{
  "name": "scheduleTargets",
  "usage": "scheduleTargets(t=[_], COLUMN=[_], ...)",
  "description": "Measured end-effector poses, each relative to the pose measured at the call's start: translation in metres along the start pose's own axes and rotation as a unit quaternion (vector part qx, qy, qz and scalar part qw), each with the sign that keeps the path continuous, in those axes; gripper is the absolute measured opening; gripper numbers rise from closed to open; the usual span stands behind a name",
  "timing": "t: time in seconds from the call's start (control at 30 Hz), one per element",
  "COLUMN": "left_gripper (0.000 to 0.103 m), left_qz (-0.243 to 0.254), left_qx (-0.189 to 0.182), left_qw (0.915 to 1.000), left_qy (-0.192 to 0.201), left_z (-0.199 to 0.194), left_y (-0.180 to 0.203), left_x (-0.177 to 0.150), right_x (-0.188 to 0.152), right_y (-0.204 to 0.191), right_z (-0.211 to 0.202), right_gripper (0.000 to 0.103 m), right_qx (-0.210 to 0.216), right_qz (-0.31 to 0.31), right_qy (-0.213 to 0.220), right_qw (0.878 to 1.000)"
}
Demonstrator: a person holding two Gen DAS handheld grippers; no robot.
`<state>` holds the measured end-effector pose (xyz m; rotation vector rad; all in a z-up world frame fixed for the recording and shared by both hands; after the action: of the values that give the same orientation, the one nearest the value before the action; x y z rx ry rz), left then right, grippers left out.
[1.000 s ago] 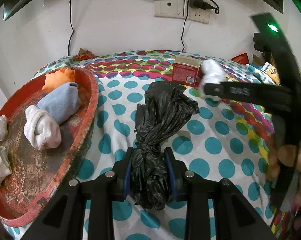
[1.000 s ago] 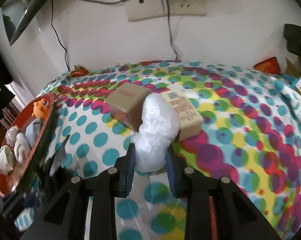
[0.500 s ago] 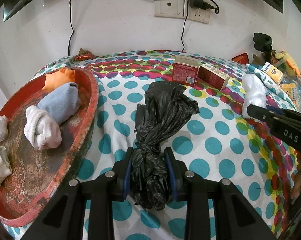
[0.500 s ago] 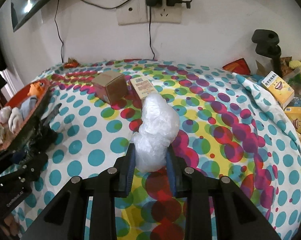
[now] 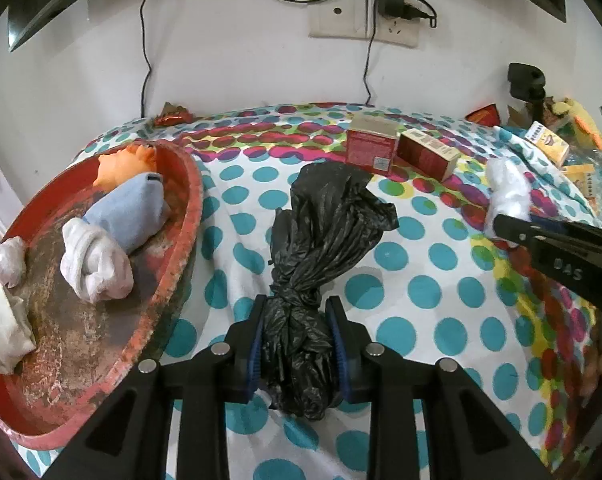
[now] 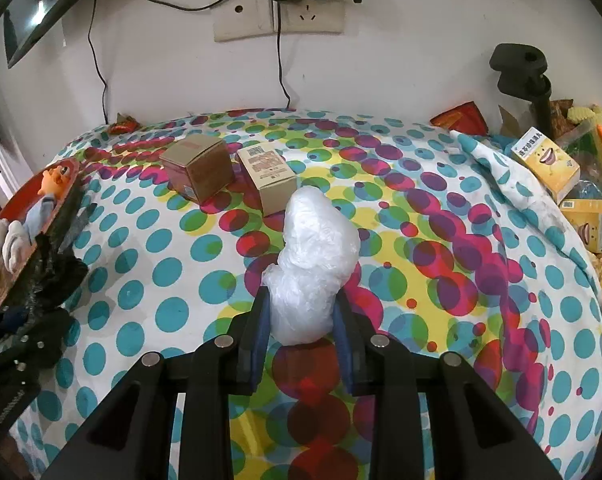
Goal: Organize objects
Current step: 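Lift the clear plastic bag with the right gripper while the left gripper holds the black bag, then carry the black plastic bag onto the red tray and open the left gripper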
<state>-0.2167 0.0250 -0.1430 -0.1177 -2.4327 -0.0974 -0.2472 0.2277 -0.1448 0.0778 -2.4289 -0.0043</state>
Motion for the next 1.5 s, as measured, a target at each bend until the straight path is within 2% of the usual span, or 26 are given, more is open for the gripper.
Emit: scheduleTargets(t=[0.27,0.43,0.7,1.1,1.2,1.37,1.5], left_gripper=[0.029,0.029,0.029,0.029,0.029,0.029,0.029], left_qz=[0.011,0.014,0.019,-0.042,-0.055,-0.055,-0.07], left_qx=[0.017,0.008,0.014,0.035,0.05,0.095,0.117], left_qw=[0.9998,0.9998,0.9992,0.9981,0.997,0.9936,0.9907], left_qy=[0.009,0.015,0.034,0.027,0.023,0.025,0.009], left_z=[-0.02,-0.036,-0.058,-0.066,-0.063,-0.059,-0.049], left_y=[-0.007,-0.009,-0.017,-0.082,-0.101,-0.133,-0.163], left_x=[0.011,0.018,0.032,0.046,0.049,0.054,0.052], right_x=[0.0,-0.001,-0.001,-0.001,-0.001,-0.001,-0.001], right_y=[0.0,-0.001,-0.001,-0.001,-0.001,-0.001,0.0], right_z=[0.001,0.001,0.002,0.002,0.003,0.003,0.003], right_gripper=[0.029,0.03,0.031,0.031,0.031,0.031,0.032], right_qx=[-0.001,-0.001,-0.002,-0.003,-0.002,-0.002,-0.002], right_qz=[0.0,0.0,0.001,-0.001,0.0,0.0,0.0], right_qy=[-0.004,-0.005,-0.005,-0.006,-0.006,-0.006,-0.007], right_qw=[1.0,1.0,1.0,1.0,1.0,1.0,1.0])
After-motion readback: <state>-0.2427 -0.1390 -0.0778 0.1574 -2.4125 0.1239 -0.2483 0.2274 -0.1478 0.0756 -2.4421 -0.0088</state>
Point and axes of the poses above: each gripper's, at about its wrist camera, not at the fingertips, and z roughly the way its jaws point, y to its right, x to its top, the point moved 8 cm from there along z, roughly the way its jaws point, and after that the axes turned 5 degrees about -z, right-handed, at the moved point
